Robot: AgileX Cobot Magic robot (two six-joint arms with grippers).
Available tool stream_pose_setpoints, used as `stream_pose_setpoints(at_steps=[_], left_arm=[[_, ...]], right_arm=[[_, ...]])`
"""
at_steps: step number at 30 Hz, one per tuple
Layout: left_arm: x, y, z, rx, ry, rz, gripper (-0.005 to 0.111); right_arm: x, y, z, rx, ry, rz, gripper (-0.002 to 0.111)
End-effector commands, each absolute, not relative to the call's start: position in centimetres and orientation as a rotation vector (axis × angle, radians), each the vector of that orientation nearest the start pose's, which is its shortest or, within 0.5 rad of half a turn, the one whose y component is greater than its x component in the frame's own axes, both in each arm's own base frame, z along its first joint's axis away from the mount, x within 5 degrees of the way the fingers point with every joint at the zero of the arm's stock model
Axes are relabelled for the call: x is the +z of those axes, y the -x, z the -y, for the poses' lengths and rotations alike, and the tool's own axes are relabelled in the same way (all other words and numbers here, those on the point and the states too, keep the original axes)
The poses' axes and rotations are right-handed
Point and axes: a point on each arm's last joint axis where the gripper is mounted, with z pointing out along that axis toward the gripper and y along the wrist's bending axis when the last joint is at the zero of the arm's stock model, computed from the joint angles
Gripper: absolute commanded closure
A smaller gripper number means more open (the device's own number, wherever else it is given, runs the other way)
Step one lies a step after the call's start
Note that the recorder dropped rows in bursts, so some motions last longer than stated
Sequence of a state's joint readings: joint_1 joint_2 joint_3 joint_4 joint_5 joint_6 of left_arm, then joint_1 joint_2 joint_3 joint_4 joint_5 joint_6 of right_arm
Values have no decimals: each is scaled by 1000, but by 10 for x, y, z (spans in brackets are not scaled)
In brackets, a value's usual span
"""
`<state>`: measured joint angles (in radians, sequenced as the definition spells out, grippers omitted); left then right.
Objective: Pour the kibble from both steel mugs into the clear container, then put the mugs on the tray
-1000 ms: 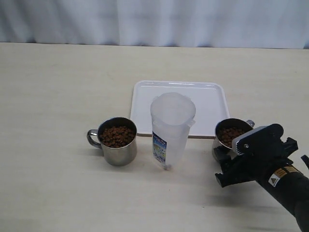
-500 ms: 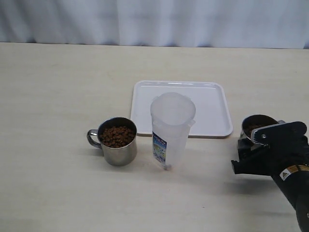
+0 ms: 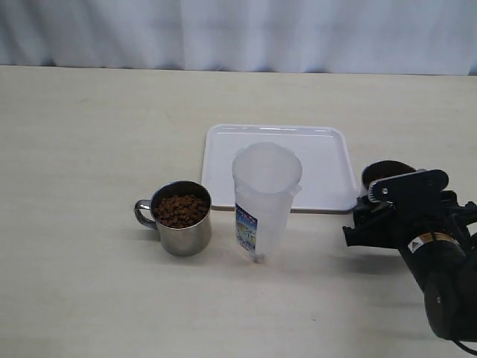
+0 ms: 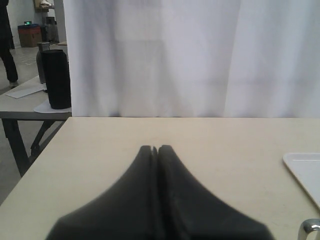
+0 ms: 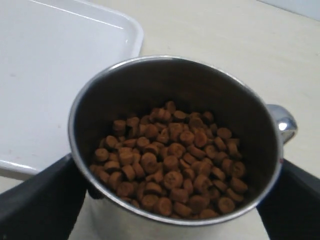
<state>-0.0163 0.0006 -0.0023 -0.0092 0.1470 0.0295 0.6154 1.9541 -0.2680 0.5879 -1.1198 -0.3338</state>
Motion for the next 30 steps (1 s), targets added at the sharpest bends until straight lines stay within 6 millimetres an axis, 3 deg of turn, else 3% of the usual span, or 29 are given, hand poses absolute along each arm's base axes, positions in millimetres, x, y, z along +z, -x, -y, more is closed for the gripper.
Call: stream_pose_setpoints(at_steps=[1, 4, 13, 18, 30], left_arm=[[200, -56, 2, -9, -33, -1626, 107], [200, -56, 2, -9, -33, -1626, 107], [200, -56, 2, -9, -33, -1626, 107], [200, -56, 2, -9, -33, -1626, 107], [200, -56, 2, -9, -33, -1626, 107]], right_arm=[[82, -220, -88, -237, 325, -1972, 71], [83, -226, -77, -220, 224, -1979, 75], [86, -234, -72, -125, 267, -1926, 104], [89, -223, -70, -121, 318, -1919, 104], [128, -190, -80, 63, 545, -1745, 104]])
